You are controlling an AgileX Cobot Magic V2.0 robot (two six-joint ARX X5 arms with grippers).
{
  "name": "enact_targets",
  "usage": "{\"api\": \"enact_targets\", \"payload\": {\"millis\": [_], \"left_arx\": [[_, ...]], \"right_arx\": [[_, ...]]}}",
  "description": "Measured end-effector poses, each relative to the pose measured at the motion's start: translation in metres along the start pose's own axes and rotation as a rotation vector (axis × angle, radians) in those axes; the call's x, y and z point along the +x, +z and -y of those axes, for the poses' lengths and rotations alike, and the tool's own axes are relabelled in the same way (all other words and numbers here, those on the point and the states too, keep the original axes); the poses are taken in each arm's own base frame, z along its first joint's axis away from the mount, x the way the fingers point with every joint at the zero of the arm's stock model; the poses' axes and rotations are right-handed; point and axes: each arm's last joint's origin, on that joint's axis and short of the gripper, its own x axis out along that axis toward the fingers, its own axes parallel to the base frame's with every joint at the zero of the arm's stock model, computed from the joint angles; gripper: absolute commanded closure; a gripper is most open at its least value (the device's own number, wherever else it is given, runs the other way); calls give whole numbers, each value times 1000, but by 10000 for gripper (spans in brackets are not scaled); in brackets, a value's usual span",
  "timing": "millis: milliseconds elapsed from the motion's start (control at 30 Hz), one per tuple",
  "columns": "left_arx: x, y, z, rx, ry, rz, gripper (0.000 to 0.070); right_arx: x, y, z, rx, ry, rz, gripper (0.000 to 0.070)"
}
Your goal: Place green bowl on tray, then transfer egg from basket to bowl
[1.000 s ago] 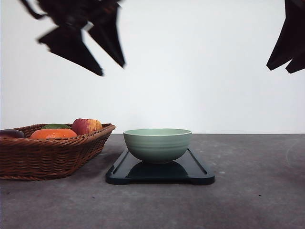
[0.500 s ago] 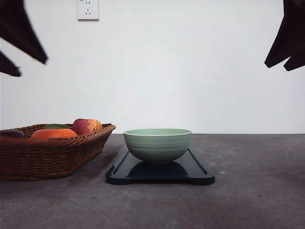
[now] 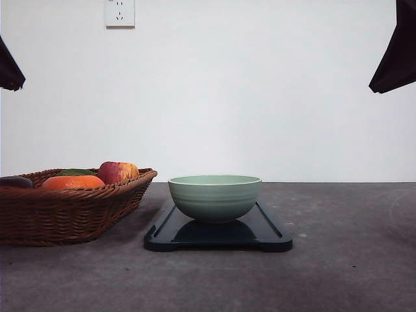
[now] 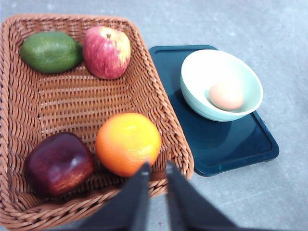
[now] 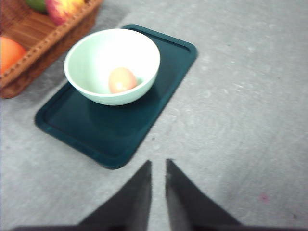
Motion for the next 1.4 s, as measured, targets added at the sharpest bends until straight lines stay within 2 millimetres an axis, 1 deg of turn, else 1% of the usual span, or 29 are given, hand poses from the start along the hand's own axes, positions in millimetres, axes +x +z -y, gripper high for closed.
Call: {"api": "enact_targets", "payload": {"millis": [467,533,600,667,767,900,1000,1100,1200,1300,1400], "left_arx": [[-1,0,-1,6,4,9,700],[-3,1,-5,29,26,48,700],[-5,-1,-15,39,67,136,700],[-6,-9,-25,33,116,219,700],[-5,-31,-42,10,192,305,700],[-4,-64,-61,-25,303,367,700],[-3,-81,-71,-48,372,406,700],[-4,-90,-77,-52,419,460,700],[-3,-94,-79,-35,433,509,700],[2,-99,-81,-17,409,487,700],[3,-101,-80,-6,379,467,700]], "right_arx": [[0,0,0,0,3,0,686],[0,0,0,0,3,0,686],[0,0,0,0,3,0,686],[0,0,0,0,3,0,686],[0,0,0,0,3,0,686],[0,0,0,0,3,0,686],[0,0,0,0,3,0,686],[0,0,0,0,3,0,686],[0,0,0,0,3,2,686],[-1,0,0,0,4,5,686],[-1,1,0,-1,4,9,685]]}}
